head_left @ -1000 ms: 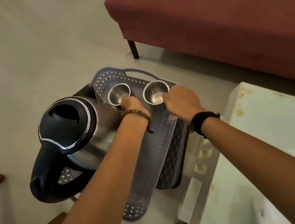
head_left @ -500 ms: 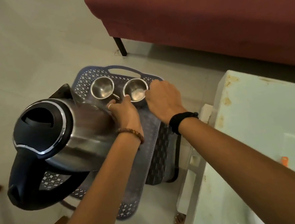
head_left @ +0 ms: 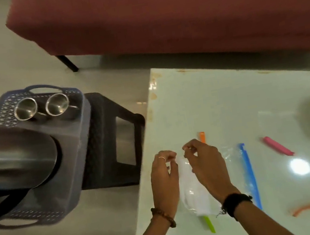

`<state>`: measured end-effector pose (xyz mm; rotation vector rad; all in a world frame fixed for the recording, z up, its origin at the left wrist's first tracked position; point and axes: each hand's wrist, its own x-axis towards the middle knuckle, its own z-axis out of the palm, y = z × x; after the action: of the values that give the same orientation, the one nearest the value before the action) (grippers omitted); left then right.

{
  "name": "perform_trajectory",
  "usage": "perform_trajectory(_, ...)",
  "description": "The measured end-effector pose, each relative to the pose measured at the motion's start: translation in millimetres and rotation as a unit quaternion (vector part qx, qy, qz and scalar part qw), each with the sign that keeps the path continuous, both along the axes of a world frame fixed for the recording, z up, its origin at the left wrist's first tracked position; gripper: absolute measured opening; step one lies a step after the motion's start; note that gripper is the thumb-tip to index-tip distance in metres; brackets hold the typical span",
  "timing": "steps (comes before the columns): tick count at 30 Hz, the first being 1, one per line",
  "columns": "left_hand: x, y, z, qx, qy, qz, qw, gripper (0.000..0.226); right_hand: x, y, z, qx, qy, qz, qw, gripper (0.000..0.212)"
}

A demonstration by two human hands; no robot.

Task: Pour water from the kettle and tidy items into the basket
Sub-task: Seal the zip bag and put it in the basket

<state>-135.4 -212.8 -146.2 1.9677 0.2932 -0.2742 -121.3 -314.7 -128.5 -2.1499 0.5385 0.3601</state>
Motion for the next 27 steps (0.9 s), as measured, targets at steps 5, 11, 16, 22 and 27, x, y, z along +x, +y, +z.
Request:
perform_trajectory(5, -39.3, -55.8, -20.1, 0.034, 0.031, -0.045, 0.998, 0.021, -64.0, -83.6, -11.5, -0.015, 0.070, -0.074, 0.995, 0.016)
perform_trajectory(11, -61.8, -103.7, -21.6, 0.054, 0.030, -0.094, 0.994, 0.016, -101.4, -131.5, -20.5, 0.012, 0.064, -0.113, 0.991, 0.013)
perform_trajectory(16, -64.1, -119.7, -22.8, 0.082, 0.017, -0.123, 0.989, 0.017, -113.6, -140.9, -22.4, 0.029, 0.074, -0.119, 0.990, 0.013)
perform_trajectory(22, -72.9, -151.6, -28.8, 0.108, 0.017, -0.184, 0.977, 0.014, -127.4, -166.8, -27.6, 0.028, 0.086, -0.134, 0.987, 0.015)
perform_trajectory(27, -81.6, -175.8, -35.6, 0.144, 0.027, -0.198, 0.969, 0.008, -138.6, -187.2, -32.9, 0.026, 0.088, -0.155, 0.984, 0.017)
